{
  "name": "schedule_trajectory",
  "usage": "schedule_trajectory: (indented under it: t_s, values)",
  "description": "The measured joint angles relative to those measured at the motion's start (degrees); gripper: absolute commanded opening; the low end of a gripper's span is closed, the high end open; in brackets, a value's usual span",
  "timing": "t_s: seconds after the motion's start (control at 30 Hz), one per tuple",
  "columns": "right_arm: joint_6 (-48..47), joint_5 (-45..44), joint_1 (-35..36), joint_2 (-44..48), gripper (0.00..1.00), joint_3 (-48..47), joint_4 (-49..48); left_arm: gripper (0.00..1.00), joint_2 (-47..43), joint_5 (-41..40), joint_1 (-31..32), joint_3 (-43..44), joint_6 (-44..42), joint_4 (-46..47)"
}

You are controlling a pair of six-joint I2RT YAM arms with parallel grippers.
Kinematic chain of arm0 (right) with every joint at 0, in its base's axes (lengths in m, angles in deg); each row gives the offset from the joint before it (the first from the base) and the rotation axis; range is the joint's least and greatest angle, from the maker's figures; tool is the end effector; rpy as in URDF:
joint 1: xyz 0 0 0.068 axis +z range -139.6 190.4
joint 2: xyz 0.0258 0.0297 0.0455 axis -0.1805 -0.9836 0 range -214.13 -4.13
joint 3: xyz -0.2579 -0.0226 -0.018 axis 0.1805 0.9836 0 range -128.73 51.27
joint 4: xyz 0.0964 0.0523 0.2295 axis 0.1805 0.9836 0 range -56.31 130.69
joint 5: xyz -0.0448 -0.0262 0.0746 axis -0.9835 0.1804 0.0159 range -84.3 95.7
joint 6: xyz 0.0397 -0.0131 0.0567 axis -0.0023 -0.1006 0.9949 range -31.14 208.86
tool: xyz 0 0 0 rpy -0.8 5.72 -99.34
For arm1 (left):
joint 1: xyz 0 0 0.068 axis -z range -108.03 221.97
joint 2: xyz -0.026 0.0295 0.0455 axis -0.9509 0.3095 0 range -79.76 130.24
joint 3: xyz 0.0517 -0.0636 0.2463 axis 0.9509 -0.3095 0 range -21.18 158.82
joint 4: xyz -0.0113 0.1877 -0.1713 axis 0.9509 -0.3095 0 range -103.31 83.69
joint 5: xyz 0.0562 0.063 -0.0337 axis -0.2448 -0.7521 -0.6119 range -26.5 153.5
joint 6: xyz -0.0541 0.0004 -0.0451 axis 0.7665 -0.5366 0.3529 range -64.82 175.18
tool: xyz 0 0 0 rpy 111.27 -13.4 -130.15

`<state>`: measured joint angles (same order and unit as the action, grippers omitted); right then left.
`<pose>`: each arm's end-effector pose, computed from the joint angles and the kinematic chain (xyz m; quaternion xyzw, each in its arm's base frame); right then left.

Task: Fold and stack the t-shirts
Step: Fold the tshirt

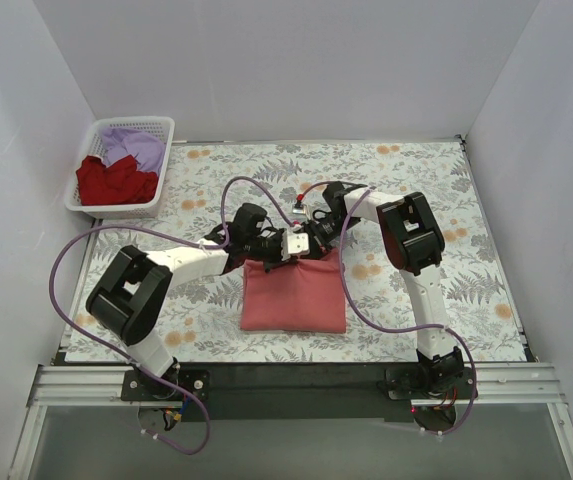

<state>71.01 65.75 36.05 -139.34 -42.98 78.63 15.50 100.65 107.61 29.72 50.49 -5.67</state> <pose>0.3602 0.2285 0.0770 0.3373 -0.7971 -0.5009 0.0031 0.2571 -0.2272 0.1568 0.4180 0.7751 -0.3817 0.2808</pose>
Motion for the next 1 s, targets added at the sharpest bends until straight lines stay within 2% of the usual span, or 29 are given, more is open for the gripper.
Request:
schedule_trajectory:
  t_s: [0.53, 0.6, 0.63, 0.67, 0.7, 0.87, 0.97, 1.0]
  values:
    - [-0.8, 1.0, -0.1, 0.0, 0.05, 1.1, 0.0, 0.00, 1.8, -1.2, -2.2, 2.7, -1.9, 4.9]
    - [-0.8, 1.0, -0.1, 0.0, 0.06, 1.1, 0.1, 0.08, 1.8, -1.1, -2.2, 2.7, -2.4, 4.9]
    - [-0.9, 0.7, -0.1, 0.2, 0.07, 1.1, 0.1, 0.15, 1.9, -1.1, -2.2, 2.7, -2.6, 4.8]
    - [-1.0, 0.5, -0.1, 0.3, 0.08, 1.0, 0.3, 0.28, 2.0, -1.0, -2.2, 2.8, -2.9, 4.6]
    - [-1.1, -0.1, -0.1, 0.5, 0.10, 1.0, 0.4, 0.31, 2.2, -0.9, -2.2, 3.0, -3.2, 4.0]
    - [-3.6, -7.3, -0.1, 2.6, 0.14, -1.0, 3.8, 0.36, 3.5, -0.4, -3.1, 5.6, 0.0, 0.0]
    - [-6.5, -13.9, -0.3, 3.4, 0.17, -4.7, 5.7, 0.39, 3.2, 2.5, -5.4, 7.9, 3.5, -3.9]
    - [-7.5, -15.9, -0.5, 3.7, 0.21, -5.8, 6.2, 0.39, 3.0, 4.1, -6.6, 8.8, 4.3, -5.7]
